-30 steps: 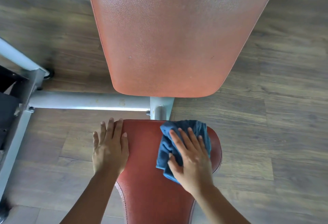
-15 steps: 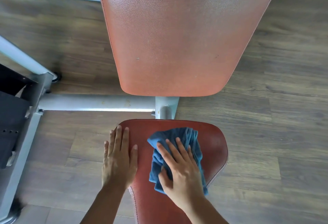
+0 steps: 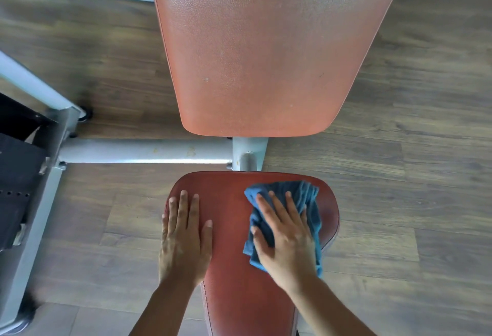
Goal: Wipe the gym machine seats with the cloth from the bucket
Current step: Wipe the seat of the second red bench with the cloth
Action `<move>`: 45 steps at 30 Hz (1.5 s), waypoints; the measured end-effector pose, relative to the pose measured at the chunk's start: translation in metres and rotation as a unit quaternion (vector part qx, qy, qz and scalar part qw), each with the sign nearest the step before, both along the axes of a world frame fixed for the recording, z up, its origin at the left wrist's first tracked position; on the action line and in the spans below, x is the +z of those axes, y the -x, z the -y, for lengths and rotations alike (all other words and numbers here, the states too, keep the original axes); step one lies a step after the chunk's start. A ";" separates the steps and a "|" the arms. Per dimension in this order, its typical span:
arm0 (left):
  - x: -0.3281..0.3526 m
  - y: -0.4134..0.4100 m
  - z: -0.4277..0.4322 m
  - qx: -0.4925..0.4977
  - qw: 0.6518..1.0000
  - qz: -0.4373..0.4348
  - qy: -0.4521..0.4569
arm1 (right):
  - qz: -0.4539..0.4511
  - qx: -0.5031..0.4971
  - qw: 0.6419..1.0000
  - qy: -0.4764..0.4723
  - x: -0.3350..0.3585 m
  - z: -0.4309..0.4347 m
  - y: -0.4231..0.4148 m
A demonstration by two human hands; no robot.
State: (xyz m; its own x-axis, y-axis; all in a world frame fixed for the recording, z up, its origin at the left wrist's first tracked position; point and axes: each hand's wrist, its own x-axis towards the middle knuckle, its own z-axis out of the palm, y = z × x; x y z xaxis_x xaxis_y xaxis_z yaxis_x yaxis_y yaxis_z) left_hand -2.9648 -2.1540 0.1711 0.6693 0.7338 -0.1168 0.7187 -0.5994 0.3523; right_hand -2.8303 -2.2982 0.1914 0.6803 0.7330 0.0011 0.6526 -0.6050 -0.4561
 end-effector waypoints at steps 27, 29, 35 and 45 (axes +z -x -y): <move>0.051 -0.063 0.049 0.029 0.998 0.047 0.010 | -0.060 -0.042 0.996 0.050 0.013 0.046 -0.044; 0.054 -0.087 0.074 -0.037 0.999 -0.001 -0.002 | -0.059 -0.052 0.994 0.075 0.005 0.056 -0.057; 0.031 -0.096 0.097 -0.090 0.989 -0.116 -0.013 | -0.047 -0.013 0.992 0.115 -0.010 0.062 -0.066; 0.018 -0.096 0.026 0.030 0.994 -0.105 -0.018 | -0.035 -0.028 0.992 0.122 -0.015 0.057 -0.060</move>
State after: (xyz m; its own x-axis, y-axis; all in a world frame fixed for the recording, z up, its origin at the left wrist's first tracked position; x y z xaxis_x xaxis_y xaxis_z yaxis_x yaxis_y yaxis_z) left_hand -2.8690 -2.1802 0.1890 0.5884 0.7773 -0.2226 0.8086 -0.5636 0.1691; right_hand -2.7705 -2.3556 0.1765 0.7126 0.6663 -0.2196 0.5864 -0.7375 -0.3351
